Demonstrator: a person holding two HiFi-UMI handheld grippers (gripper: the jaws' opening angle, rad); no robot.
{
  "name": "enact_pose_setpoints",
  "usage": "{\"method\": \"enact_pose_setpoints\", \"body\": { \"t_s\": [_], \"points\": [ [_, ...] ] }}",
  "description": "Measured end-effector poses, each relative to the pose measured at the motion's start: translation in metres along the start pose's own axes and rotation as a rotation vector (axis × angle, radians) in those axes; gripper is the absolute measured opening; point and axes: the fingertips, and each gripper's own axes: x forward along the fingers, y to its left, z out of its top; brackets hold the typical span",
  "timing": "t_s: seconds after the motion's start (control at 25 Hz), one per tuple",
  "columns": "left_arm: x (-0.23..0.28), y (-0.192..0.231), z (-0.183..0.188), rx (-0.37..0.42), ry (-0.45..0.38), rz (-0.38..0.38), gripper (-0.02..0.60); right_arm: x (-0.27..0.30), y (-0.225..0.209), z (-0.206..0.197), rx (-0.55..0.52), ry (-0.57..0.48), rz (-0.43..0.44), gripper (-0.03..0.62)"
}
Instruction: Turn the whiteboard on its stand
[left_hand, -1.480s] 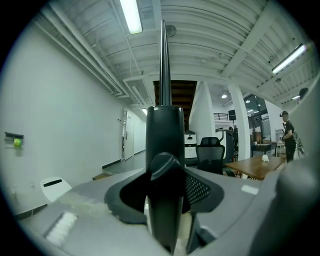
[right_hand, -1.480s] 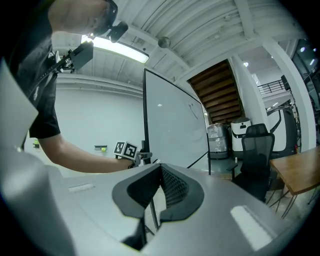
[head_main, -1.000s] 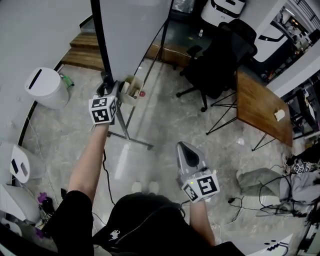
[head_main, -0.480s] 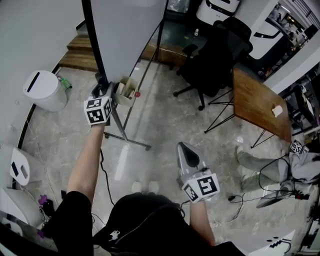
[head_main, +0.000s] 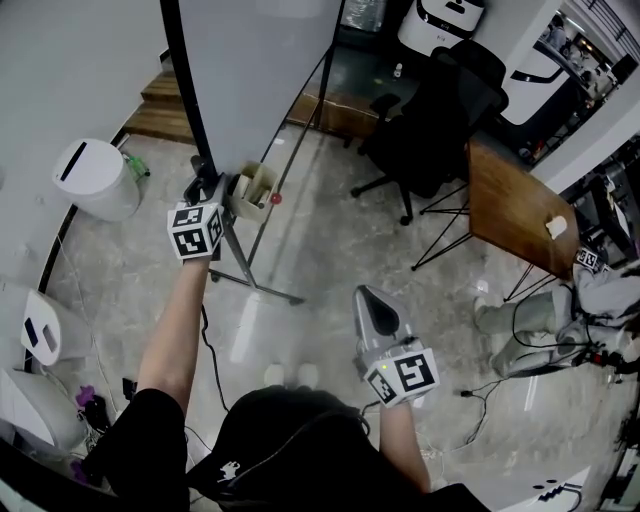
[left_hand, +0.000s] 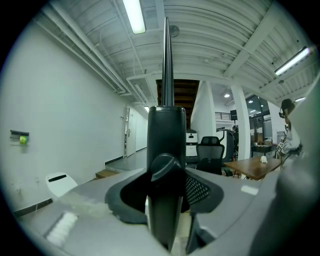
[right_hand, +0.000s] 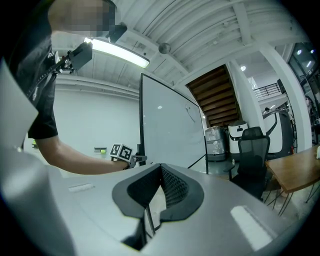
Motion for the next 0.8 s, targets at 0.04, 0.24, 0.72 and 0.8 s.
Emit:
{"method": "enact_pose_setpoints", "body": {
  "t_s": [0.04, 0.24, 0.72, 0.8],
  "points": [
    [-0.002, -0.002, -0.001, 0.000, 0.000, 0.000, 0.192, 0.000, 0.001, 0.000, 0.000, 0.000, 0.002, 0.006],
    [-0.018, -0.015, -0.003, 0.003, -0.007, -0.002, 0.192, -0.005, 0.001, 0.002, -0.001, -0.005, 0.004, 0.006],
    [-0.059, -0.028, -0.012, 0.005, 0.002, -0.009, 0.192, -0.020, 0.018, 0.004, -0.011, -0.025, 0.033, 0.006],
    [-0.067, -0.028, -0.015, 0.004, 0.006, -0.012, 0.192, -0.021, 0.018, 0.004, -0.010, -0.026, 0.035, 0.006]
  ]
}}
